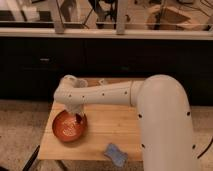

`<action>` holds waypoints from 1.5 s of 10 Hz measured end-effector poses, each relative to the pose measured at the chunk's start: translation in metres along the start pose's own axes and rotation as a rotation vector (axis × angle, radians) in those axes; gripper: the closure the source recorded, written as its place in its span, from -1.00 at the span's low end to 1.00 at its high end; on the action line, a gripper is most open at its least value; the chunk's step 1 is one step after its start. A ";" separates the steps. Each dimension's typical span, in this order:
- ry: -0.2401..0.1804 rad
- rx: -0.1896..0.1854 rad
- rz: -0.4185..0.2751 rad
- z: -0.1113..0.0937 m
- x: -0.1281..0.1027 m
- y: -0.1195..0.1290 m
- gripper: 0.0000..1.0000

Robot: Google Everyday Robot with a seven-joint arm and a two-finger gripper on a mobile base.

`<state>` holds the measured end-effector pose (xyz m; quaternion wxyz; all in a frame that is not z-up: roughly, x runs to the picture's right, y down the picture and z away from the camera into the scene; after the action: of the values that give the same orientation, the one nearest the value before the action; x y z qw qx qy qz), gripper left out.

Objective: Place the pepper in the ceramic bowl

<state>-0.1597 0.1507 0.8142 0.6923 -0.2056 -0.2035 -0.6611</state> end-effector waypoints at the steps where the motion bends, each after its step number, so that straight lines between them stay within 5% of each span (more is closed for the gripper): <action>1: -0.002 0.001 -0.003 0.000 -0.001 -0.001 0.86; 15: -0.020 0.018 -0.042 0.001 -0.005 -0.010 0.30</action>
<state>-0.1701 0.1551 0.8125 0.6782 -0.2014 -0.2206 -0.6714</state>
